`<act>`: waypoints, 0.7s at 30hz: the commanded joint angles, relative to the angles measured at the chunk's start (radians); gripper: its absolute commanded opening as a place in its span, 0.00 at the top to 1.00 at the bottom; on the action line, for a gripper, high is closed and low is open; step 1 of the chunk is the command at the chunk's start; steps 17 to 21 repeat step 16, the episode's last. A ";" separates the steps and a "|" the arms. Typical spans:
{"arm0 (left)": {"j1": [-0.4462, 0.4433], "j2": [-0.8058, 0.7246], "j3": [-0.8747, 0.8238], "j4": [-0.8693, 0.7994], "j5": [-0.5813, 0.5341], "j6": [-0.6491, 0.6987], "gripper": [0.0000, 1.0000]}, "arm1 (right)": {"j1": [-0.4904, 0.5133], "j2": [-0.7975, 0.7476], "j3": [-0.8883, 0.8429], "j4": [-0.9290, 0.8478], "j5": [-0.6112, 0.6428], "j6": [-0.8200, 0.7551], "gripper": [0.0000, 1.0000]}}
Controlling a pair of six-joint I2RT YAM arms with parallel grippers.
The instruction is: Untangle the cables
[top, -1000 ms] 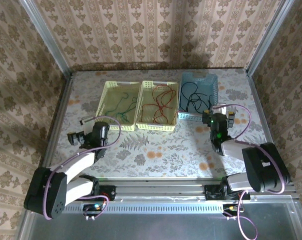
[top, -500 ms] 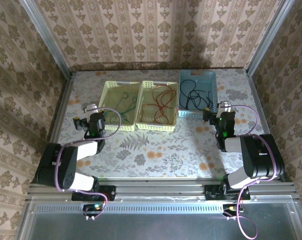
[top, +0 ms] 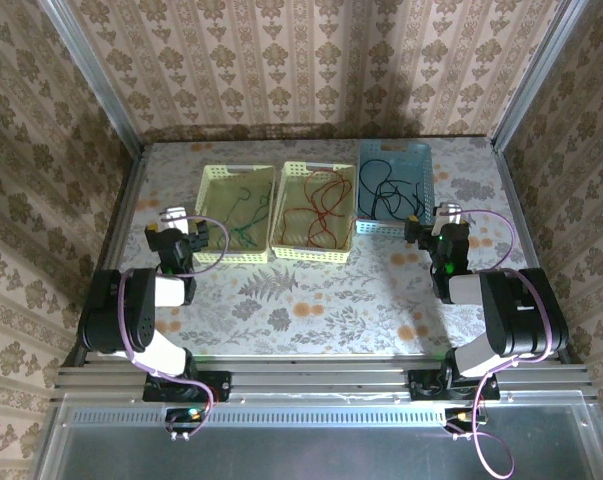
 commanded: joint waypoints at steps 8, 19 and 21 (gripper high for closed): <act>0.005 0.012 -0.006 -0.027 0.058 -0.009 0.00 | 0.011 0.019 0.034 -0.054 -0.014 -0.007 0.00; 0.005 0.012 -0.006 -0.024 0.057 -0.007 0.00 | 0.007 0.014 0.029 -0.051 -0.060 -0.017 0.00; 0.005 0.012 -0.006 -0.024 0.057 -0.007 0.00 | 0.007 0.014 0.029 -0.051 -0.060 -0.017 0.00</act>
